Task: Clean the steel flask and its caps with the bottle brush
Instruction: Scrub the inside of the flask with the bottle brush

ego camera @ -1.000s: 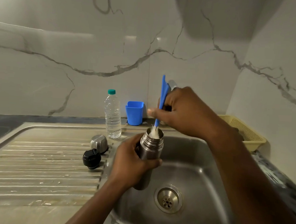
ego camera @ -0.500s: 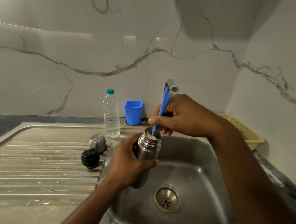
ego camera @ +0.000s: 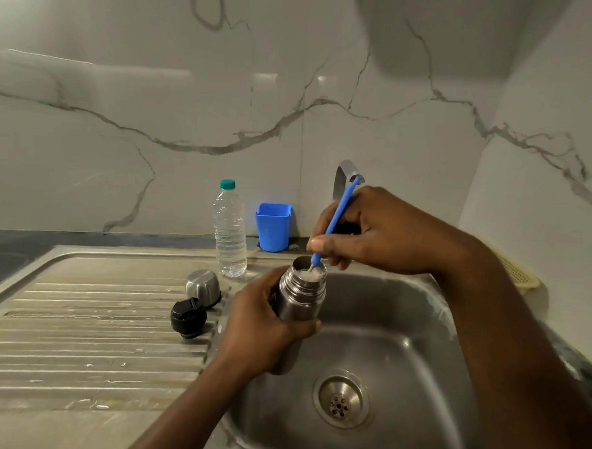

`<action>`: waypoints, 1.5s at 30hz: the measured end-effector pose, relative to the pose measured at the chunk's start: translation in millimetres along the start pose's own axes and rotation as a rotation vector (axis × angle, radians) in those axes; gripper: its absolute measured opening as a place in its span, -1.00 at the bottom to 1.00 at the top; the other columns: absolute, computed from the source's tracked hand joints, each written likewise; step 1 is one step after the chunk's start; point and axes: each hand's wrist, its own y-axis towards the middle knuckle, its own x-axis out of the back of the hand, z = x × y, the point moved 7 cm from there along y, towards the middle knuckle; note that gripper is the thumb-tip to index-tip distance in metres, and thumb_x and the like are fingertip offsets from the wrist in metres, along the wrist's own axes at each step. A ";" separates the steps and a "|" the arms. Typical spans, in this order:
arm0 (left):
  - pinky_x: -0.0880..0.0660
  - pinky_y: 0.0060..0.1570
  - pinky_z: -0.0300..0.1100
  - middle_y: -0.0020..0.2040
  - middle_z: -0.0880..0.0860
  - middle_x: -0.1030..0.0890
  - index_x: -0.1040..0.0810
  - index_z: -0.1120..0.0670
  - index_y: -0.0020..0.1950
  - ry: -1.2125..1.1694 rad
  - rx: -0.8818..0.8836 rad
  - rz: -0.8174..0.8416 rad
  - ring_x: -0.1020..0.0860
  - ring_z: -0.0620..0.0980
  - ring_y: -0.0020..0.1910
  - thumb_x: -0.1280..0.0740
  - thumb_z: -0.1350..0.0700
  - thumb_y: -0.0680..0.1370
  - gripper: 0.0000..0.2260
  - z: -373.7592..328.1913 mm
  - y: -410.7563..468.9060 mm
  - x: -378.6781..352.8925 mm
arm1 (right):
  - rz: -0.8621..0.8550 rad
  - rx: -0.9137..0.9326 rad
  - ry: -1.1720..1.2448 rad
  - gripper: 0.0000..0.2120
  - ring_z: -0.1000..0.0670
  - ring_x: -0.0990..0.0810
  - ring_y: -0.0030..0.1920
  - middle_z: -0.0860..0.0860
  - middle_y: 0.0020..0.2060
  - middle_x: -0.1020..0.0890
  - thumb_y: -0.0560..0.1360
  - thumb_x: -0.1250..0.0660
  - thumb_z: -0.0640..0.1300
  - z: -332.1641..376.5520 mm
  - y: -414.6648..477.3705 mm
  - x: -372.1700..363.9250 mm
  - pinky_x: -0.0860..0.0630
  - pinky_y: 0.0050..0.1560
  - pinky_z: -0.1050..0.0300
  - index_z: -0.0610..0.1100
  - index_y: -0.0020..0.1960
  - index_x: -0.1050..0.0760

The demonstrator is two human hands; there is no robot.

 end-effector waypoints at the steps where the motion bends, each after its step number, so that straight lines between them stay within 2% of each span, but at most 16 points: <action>1: -0.54 0.01 -0.45 0.10 -0.30 -0.69 -0.58 -0.20 0.29 0.000 0.000 0.002 -0.65 -0.28 0.07 -0.72 0.12 0.28 -0.35 -0.6 -0.4 -0.2 | 0.017 -0.010 -0.007 -0.86 -0.01 -0.75 -0.16 0.02 -0.19 -0.75 0.62 -0.43 -0.07 -1.5 1.1 -4.0 -0.70 0.01 -0.05 -0.11 -0.03 -0.72; 10: -0.59 0.07 -0.33 0.10 -0.22 -0.72 -0.60 -0.15 0.32 -0.002 0.017 0.030 -0.67 -0.24 0.08 -0.72 0.14 0.25 -0.32 5.8 1.4 -1.9 | -0.051 0.045 -0.041 -0.87 0.05 -0.73 -0.17 0.08 -0.21 -0.74 0.63 -0.41 -0.05 6.2 -6.4 13.8 -0.68 -0.01 0.07 -0.03 -0.03 -0.71; 14: -0.54 0.00 -0.46 0.09 -0.27 -0.71 -0.58 -0.21 0.28 -0.001 0.011 0.032 -0.66 -0.28 0.07 -0.72 0.15 0.27 -0.33 3.3 -0.6 -5.2 | -0.046 -0.001 -0.031 -0.83 0.01 -0.74 -0.21 0.01 -0.22 -0.75 0.63 -0.41 -0.07 -1.5 2.5 -0.1 -0.69 -0.01 -0.03 -0.13 -0.06 -0.70; 18: -0.57 0.02 -0.38 0.10 -0.27 -0.70 -0.58 -0.18 0.28 -0.003 0.032 0.025 -0.66 -0.27 0.08 -0.72 0.13 0.27 -0.34 6.4 0.8 -1.9 | -0.051 0.002 -0.080 -0.80 0.03 -0.74 -0.23 0.02 -0.25 -0.74 0.62 -0.42 -0.01 1.3 2.7 0.3 -0.69 -0.03 -0.05 -0.09 -0.07 -0.72; 20: -0.58 0.06 -0.32 0.10 -0.25 -0.70 -0.59 -0.16 0.30 0.003 0.034 0.020 -0.66 -0.26 0.08 -0.72 0.12 0.27 -0.34 7.5 1.5 -1.1 | -0.134 0.028 -0.081 -0.80 0.04 -0.72 -0.26 0.05 -0.29 -0.73 0.60 -0.44 0.03 6.9 -2.5 13.6 -0.67 -0.09 0.05 -0.06 -0.09 -0.73; 22: -0.57 0.02 -0.38 0.11 -0.28 -0.69 -0.57 -0.21 0.28 0.006 0.022 0.011 -0.65 -0.28 0.09 -0.72 0.12 0.27 -0.34 5.0 0.0 -2.1 | -0.200 0.049 -0.118 -0.78 0.05 -0.69 -0.29 0.06 -0.34 -0.70 0.58 -0.45 0.07 10.6 -4.7 20.3 -0.61 -0.19 0.15 -0.05 -0.13 -0.73; 25: -0.53 0.01 -0.48 0.10 -0.31 -0.68 -0.55 -0.25 0.26 0.001 0.012 0.014 -0.64 -0.31 0.09 -0.72 0.11 0.29 -0.35 0.7 -2.7 -5.8 | -0.155 0.020 -0.168 -0.72 0.03 -0.66 -0.33 0.02 -0.37 -0.68 0.57 -0.45 0.10 6.3 1.8 6.1 -0.52 -0.19 0.21 -0.07 -0.19 -0.70; 27: -0.55 0.01 -0.46 0.10 -0.27 -0.70 -0.57 -0.19 0.29 0.002 0.011 0.022 -0.65 -0.28 0.09 -0.72 0.09 0.29 -0.36 0.1 -2.9 -7.3 | -0.106 -0.008 -0.176 -0.70 0.03 -0.66 -0.37 0.02 -0.40 -0.66 0.58 -0.44 0.09 2.3 5.4 -3.2 -0.54 -0.24 0.19 -0.08 -0.22 -0.68; 30: -0.56 0.00 -0.40 0.09 -0.24 -0.71 -0.59 -0.17 0.29 0.002 0.018 0.017 -0.66 -0.27 0.08 -0.73 0.11 0.27 -0.35 2.0 -1.8 -4.7 | -0.146 0.019 -0.208 -0.64 -0.06 -0.62 -0.37 -0.05 -0.41 -0.64 0.57 -0.44 0.11 5.3 3.6 6.1 -0.39 -0.20 0.32 -0.14 -0.24 -0.67; 31: -0.55 0.01 -0.39 0.09 -0.24 -0.71 -0.59 -0.20 0.28 -0.001 0.017 0.013 -0.66 -0.26 0.08 -0.73 0.12 0.27 -0.35 3.2 -1.5 -4.1 | -0.181 0.033 -0.208 -0.64 -0.09 -0.61 -0.36 -0.06 -0.40 -0.64 0.57 -0.45 0.12 6.9 1.7 13.0 -0.44 -0.23 0.24 -0.15 -0.24 -0.68; 33: -0.55 0.02 -0.39 0.09 -0.25 -0.71 -0.57 -0.26 0.24 0.005 0.015 0.007 -0.66 -0.26 0.08 -0.73 0.13 0.26 -0.34 3.7 -1.9 -3.3 | -0.230 0.029 -0.182 -0.66 -0.12 -0.62 -0.35 -0.05 -0.39 -0.65 0.55 -0.46 0.13 7.3 -1.7 23.0 -0.59 -0.24 -0.08 -0.12 -0.23 -0.69; 34: -0.55 0.03 -0.38 0.10 -0.25 -0.71 -0.56 -0.28 0.24 0.010 0.013 0.005 -0.66 -0.26 0.08 -0.73 0.13 0.26 -0.33 3.2 -2.1 -3.3 | -0.230 0.017 -0.169 -0.67 -0.10 -0.64 -0.35 -0.04 -0.39 -0.65 0.55 -0.46 0.13 6.0 -2.1 23.0 -0.61 -0.23 -0.13 -0.10 -0.23 -0.70; 38: -0.56 0.03 -0.40 0.11 -0.26 -0.70 -0.58 -0.21 0.28 0.011 0.001 0.008 -0.66 -0.27 0.09 -0.72 0.10 0.28 -0.35 0.7 -2.3 -5.6 | -0.097 -0.063 -0.158 -0.71 0.06 -0.69 -0.37 0.02 -0.37 -0.70 0.58 -0.44 0.09 -3.5 5.0 -2.2 -0.63 -0.24 0.13 -0.07 -0.19 -0.70; 40: -0.57 0.04 -0.36 0.11 -0.24 -0.70 -0.59 -0.15 0.30 0.010 0.001 0.009 -0.66 -0.25 0.10 -0.73 0.08 0.28 -0.35 1.5 -1.4 -5.8 | -0.080 -0.079 -0.173 -0.70 0.05 -0.69 -0.36 0.01 -0.37 -0.70 0.59 -0.43 0.10 -4.8 7.0 -6.7 -0.62 -0.23 0.16 -0.08 -0.19 -0.70; 42: -0.56 0.04 -0.40 0.11 -0.27 -0.69 -0.58 -0.17 0.29 0.007 0.001 0.005 -0.65 -0.28 0.09 -0.73 0.09 0.27 -0.34 2.5 -0.7 -4.8 | -0.110 -0.063 -0.195 -0.66 0.01 -0.67 -0.35 -0.02 -0.37 -0.69 0.59 -0.42 0.12 -2.7 5.4 -0.1 -0.62 -0.23 0.12 -0.09 -0.21 -0.69; 45: -0.56 0.03 -0.38 0.11 -0.27 -0.70 -0.59 -0.19 0.29 0.014 0.010 0.007 -0.65 -0.28 0.09 -0.74 0.09 0.25 -0.33 5.9 0.1 -5.1 | -0.182 -0.027 -0.223 -0.62 -0.11 -0.63 -0.34 -0.09 -0.36 -0.65 0.57 -0.43 0.14 1.0 1.6 14.4 -0.63 -0.21 -0.12 -0.14 -0.23 -0.68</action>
